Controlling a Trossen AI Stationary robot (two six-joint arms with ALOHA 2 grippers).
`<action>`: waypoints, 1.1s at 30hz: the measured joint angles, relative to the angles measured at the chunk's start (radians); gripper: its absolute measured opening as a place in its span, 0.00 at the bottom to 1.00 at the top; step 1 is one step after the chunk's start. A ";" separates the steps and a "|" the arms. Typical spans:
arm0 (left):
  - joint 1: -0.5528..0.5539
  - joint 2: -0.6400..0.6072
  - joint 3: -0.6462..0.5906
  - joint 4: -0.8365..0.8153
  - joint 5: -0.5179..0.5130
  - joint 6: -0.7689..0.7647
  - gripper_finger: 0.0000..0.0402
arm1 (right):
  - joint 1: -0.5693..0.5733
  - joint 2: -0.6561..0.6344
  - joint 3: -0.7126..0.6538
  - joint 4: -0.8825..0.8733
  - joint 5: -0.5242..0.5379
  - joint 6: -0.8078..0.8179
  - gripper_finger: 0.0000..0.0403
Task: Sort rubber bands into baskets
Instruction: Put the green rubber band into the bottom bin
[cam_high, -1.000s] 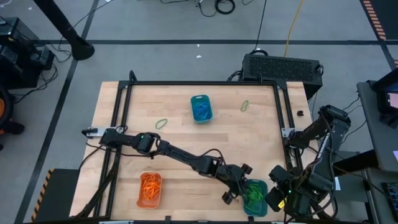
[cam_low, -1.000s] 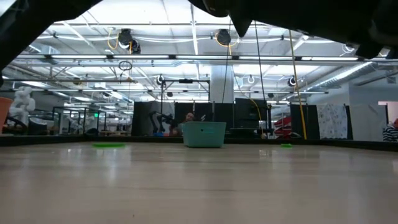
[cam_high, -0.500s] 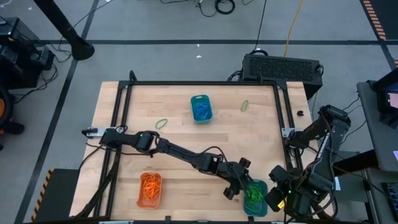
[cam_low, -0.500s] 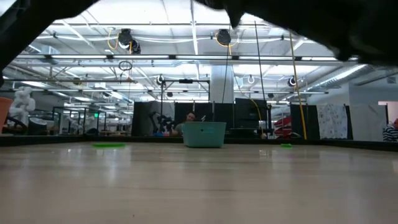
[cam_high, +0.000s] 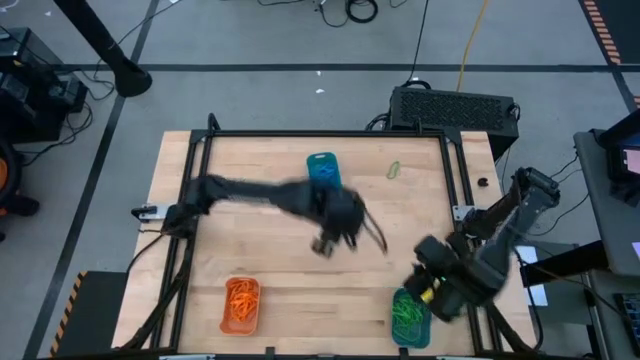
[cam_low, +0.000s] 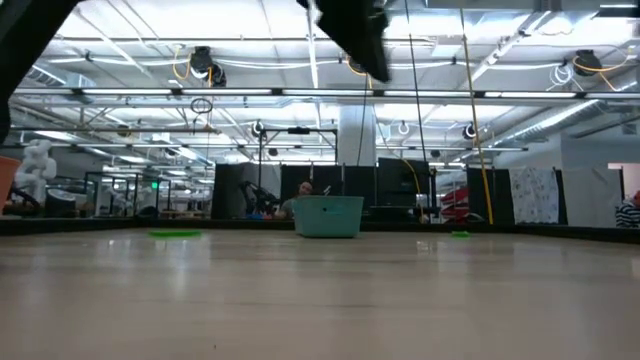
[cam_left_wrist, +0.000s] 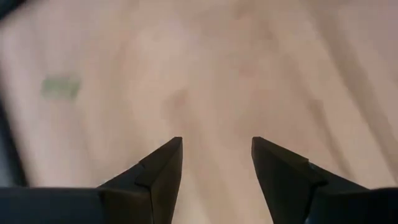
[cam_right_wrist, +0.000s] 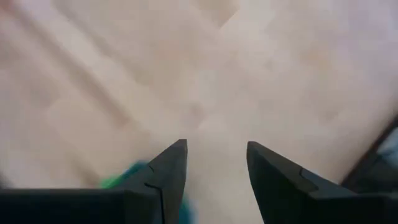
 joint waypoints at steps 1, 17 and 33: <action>0.026 -0.033 0.000 -0.040 0.009 -0.032 0.50 | -0.038 0.000 0.000 -0.021 0.002 -0.053 0.39; 0.203 -0.831 -0.769 0.243 0.118 -0.303 0.50 | -0.912 -0.375 -0.433 0.449 0.009 -0.825 0.40; 0.085 -0.993 -1.148 0.631 0.114 -0.426 0.50 | -1.407 -0.077 -0.618 0.985 -0.236 -1.047 0.40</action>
